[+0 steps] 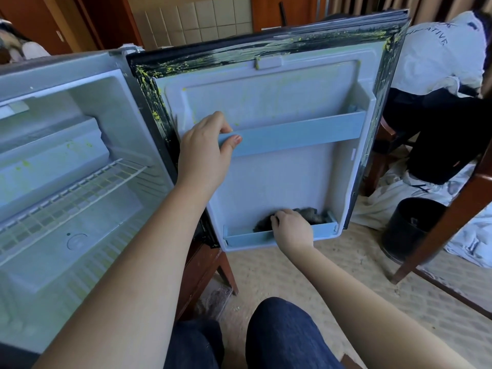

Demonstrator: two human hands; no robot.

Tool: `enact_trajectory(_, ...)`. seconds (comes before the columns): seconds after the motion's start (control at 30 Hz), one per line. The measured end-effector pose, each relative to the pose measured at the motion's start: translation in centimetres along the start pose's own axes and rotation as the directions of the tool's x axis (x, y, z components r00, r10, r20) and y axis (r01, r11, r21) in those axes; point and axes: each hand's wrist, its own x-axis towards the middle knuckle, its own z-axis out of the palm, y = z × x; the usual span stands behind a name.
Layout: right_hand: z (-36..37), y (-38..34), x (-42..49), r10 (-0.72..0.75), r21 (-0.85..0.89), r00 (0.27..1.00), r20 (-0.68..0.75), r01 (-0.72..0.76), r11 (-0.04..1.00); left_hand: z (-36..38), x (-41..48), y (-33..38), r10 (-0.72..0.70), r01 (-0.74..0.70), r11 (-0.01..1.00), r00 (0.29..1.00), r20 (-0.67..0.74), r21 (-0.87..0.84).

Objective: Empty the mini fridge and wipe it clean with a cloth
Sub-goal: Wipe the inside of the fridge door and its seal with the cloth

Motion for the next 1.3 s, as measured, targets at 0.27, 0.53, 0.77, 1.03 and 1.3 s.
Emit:
enact_trajectory(0.27,-0.1,-5.7,-0.3,-0.200,0.049,0.915,0.350,0.195,0.980,0.0,0.0,0.0,0.017,-0.017,1.000,1.000,-0.006,0.015)
enact_trajectory(0.53,-0.5,-6.1,-0.9,-0.299,-0.156,0.867,0.399,0.385,0.910,-0.2,-0.1,-0.1,0.015,-0.015,1.000,1.000,0.009,0.017)
enact_trajectory(0.77,-4.2,0.8,0.1,0.004,-0.364,0.959,0.285,0.104,0.925,-0.1,-0.1,-0.2,0.002,-0.003,1.000,1.000,0.015,0.012)
enact_trajectory(1.03,-4.6,1.7,0.4,0.290,-0.317,0.916,0.278,-0.197,0.928,-0.2,-0.1,-0.4,-0.002,0.001,1.000,1.000,0.030,0.003)
enact_trajectory(1.3,-5.9,2.3,1.1,0.171,-0.165,0.938,0.300,-0.126,0.978,-0.8,-0.3,-0.6,-0.001,0.001,1.000,1.000,0.031,0.004)
